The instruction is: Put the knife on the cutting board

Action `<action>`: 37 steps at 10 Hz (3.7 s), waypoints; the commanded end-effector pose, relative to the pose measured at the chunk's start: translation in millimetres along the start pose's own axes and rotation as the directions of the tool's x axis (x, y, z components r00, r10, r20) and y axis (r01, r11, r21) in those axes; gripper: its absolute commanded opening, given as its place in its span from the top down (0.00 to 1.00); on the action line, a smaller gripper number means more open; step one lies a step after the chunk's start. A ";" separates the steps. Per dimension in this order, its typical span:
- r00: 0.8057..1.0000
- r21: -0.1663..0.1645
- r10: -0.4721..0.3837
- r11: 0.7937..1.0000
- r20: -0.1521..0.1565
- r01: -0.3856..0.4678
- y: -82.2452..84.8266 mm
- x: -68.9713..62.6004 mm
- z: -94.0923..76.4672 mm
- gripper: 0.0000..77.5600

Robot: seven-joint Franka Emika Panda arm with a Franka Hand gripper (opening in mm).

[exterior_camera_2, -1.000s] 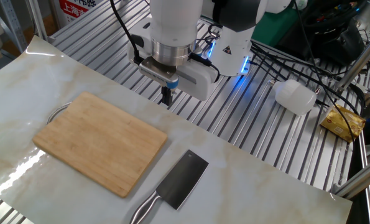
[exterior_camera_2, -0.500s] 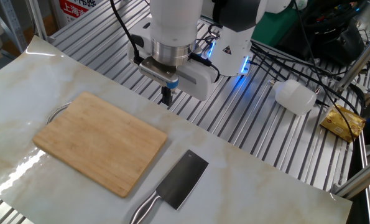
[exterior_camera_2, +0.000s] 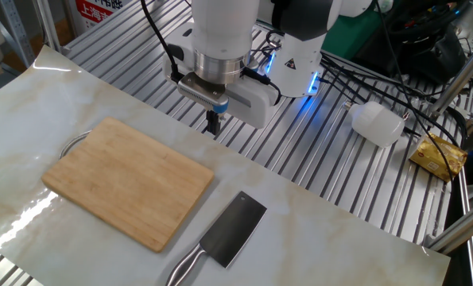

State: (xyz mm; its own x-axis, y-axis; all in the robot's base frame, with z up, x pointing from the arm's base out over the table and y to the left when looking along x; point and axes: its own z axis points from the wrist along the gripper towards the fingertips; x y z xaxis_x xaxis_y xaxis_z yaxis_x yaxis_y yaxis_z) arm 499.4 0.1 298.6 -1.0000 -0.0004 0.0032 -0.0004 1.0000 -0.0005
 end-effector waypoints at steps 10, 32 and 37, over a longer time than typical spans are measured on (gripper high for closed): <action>1.000 0.008 0.005 1.000 0.005 -0.005 0.6 -0.5 1.9 1.00; 0.998 0.034 -0.018 0.999 -0.060 0.020 10.4 -10.9 56.6 1.00; 0.999 0.004 -0.023 1.000 -0.049 0.023 9.2 -17.7 66.0 1.00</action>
State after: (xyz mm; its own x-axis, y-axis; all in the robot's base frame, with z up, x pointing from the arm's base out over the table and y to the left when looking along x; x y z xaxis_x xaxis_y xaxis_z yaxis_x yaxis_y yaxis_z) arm 512.8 10.5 233.1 -0.9983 -0.0194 0.0553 -0.0197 0.9998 -0.0051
